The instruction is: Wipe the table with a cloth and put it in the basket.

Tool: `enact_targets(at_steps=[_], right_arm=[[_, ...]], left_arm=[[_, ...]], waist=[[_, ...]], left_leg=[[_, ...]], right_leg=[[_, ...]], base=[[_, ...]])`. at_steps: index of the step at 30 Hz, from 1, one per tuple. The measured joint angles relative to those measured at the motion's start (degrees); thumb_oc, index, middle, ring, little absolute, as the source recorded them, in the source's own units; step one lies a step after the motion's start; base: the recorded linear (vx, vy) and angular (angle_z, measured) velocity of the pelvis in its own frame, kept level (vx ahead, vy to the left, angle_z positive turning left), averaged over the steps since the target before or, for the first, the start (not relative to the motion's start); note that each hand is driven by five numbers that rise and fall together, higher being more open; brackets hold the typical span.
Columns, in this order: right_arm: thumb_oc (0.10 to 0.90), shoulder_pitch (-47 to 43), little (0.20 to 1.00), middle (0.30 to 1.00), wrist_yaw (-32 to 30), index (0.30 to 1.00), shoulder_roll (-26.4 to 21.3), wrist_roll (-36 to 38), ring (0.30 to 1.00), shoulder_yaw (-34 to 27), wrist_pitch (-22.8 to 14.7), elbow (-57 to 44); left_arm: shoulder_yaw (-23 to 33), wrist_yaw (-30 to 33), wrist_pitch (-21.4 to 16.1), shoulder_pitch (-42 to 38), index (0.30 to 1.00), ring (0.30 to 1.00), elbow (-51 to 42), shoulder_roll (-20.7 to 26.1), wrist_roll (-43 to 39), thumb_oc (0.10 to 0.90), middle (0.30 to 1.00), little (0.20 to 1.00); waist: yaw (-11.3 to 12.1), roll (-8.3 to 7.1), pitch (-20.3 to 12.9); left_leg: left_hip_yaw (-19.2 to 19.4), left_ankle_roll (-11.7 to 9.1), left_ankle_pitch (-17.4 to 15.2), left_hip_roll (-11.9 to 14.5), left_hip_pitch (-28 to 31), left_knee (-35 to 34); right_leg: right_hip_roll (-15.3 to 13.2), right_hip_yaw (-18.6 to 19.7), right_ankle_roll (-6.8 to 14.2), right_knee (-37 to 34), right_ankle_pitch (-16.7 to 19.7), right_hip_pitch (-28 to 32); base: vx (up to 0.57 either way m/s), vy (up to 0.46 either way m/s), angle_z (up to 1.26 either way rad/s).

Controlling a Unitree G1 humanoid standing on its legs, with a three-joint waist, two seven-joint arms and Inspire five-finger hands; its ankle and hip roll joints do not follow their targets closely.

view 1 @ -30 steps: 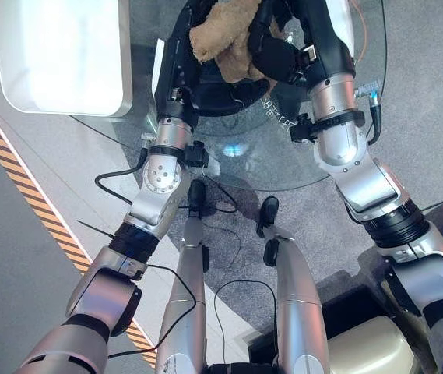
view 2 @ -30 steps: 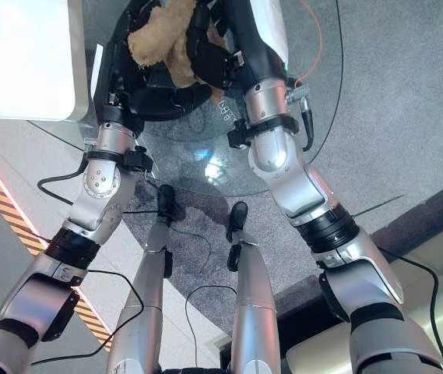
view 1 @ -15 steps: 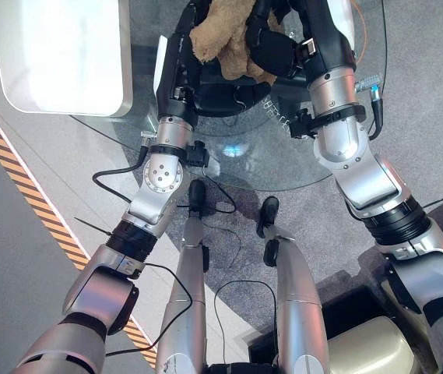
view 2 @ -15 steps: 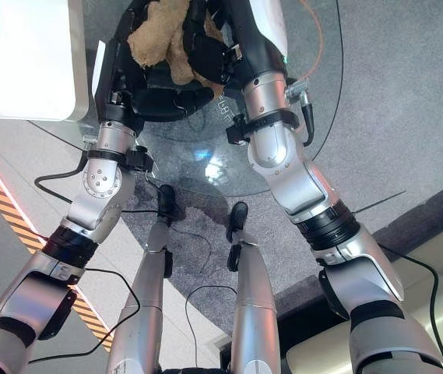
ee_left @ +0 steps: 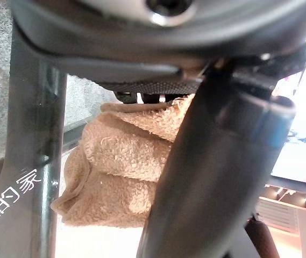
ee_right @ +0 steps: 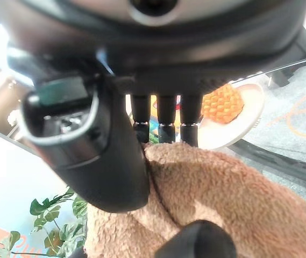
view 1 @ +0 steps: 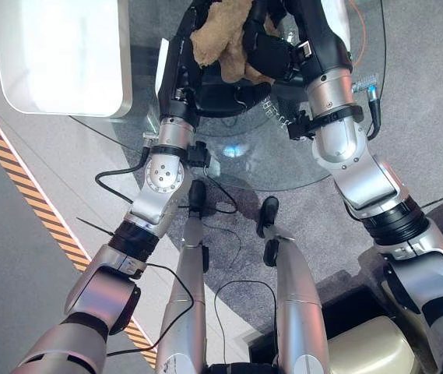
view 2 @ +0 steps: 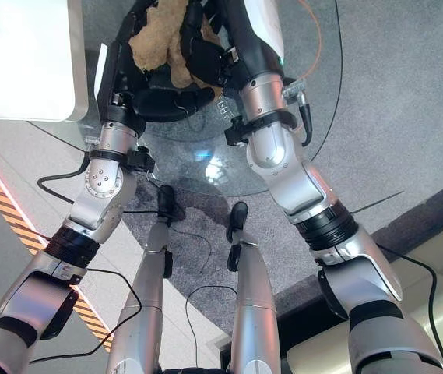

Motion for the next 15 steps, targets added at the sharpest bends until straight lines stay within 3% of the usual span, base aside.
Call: enact_targets(at_steps=[15], right_arm=[[0.100, -0.20, 0.200, 0.300, 1.94, 0.300, 0.28, -0.54, 0.300, 3.92, -0.14, -4.15]], left_arm=[[2.69, -0.04, 0.01, -2.16, 0.300, 0.300, 4.71, 0.04, -3.58, 0.100, 0.300, 0.200]], waist=[[-0.23, -0.14, -0.01]], left_leg=[[0.09, 0.00, -0.01, 0.14, 0.02, -0.04]], right_leg=[[0.15, 0.05, -0.02, -0.03, 0.02, -0.01]], base=[[0.00, 0.000, 0.00]])
